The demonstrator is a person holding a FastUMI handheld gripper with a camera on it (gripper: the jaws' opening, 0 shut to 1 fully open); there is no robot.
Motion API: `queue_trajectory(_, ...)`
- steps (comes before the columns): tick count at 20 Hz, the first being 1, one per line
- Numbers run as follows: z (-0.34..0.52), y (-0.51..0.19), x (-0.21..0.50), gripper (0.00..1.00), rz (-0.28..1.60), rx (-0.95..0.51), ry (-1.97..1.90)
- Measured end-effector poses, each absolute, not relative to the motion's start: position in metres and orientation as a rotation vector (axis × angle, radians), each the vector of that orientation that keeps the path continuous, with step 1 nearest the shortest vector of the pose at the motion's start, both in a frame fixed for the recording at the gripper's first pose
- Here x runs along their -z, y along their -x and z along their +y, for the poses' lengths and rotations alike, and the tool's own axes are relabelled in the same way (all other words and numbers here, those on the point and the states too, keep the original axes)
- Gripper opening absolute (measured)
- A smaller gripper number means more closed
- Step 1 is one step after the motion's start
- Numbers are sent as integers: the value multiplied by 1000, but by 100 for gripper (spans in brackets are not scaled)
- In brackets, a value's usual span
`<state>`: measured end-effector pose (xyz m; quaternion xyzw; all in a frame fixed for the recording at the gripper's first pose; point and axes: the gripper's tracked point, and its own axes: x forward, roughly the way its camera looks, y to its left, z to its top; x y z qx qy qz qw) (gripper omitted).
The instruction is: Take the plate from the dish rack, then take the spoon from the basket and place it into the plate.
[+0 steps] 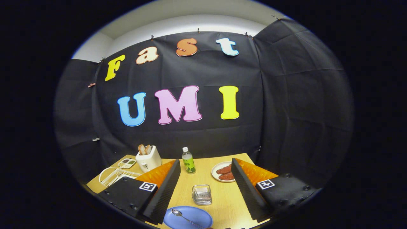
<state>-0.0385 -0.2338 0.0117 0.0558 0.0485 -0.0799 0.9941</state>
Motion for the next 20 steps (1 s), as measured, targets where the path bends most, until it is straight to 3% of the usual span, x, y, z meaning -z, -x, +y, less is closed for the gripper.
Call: queue_trajectory(20, -160, 54, -10, 98, 75, 232, -54)
